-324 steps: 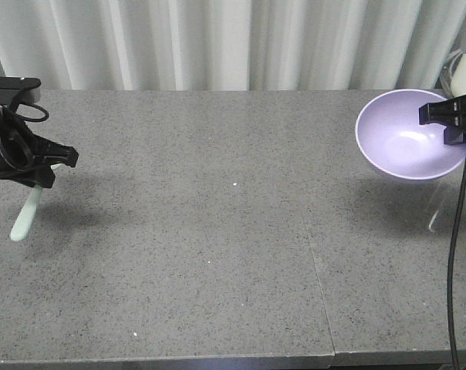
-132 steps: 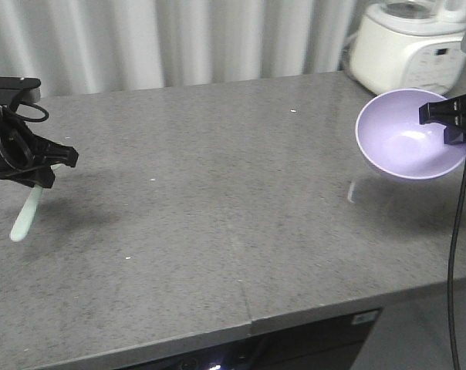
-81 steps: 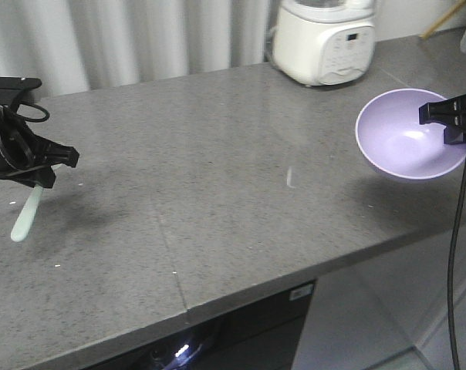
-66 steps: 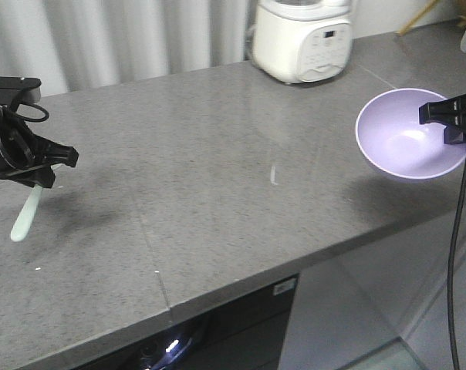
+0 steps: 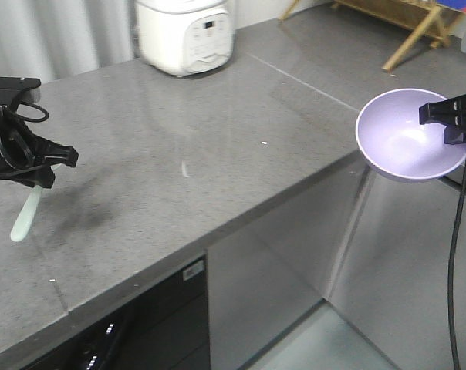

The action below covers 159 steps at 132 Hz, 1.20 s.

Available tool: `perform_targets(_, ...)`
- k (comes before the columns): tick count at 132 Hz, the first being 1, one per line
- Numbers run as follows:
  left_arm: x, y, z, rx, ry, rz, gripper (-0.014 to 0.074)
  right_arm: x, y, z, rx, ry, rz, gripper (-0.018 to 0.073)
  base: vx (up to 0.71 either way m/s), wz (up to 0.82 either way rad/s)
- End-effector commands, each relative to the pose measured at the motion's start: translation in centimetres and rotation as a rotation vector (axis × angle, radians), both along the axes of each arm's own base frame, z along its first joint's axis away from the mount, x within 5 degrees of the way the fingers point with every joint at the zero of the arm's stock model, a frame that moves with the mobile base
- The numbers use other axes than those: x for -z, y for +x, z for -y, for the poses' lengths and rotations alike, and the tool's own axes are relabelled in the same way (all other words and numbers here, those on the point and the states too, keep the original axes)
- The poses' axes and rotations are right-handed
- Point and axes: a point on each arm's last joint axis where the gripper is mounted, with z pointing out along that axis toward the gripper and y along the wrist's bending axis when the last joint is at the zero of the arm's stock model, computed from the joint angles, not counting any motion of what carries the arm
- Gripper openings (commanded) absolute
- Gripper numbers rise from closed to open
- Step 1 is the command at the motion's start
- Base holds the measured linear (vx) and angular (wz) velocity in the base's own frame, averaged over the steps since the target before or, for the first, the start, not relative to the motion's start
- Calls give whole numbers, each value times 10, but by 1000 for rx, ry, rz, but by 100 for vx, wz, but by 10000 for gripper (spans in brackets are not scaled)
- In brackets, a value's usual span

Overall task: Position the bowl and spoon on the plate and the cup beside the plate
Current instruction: 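Drive the base, holding both items, to the counter with the blue plate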

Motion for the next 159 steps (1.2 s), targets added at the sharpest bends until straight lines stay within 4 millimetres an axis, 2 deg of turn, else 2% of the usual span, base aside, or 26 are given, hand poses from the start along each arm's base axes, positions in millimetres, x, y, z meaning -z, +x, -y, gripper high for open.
perform_targets(1,-26,-5,3,-1,-20,99,-8,-25,-5,2,6,-14,123,-7,-5,-47)
perform_targets(159,-26,-5,3,-1,-20,99,-8,-25,-5,2,6,-14,123,-7,-4,-46)
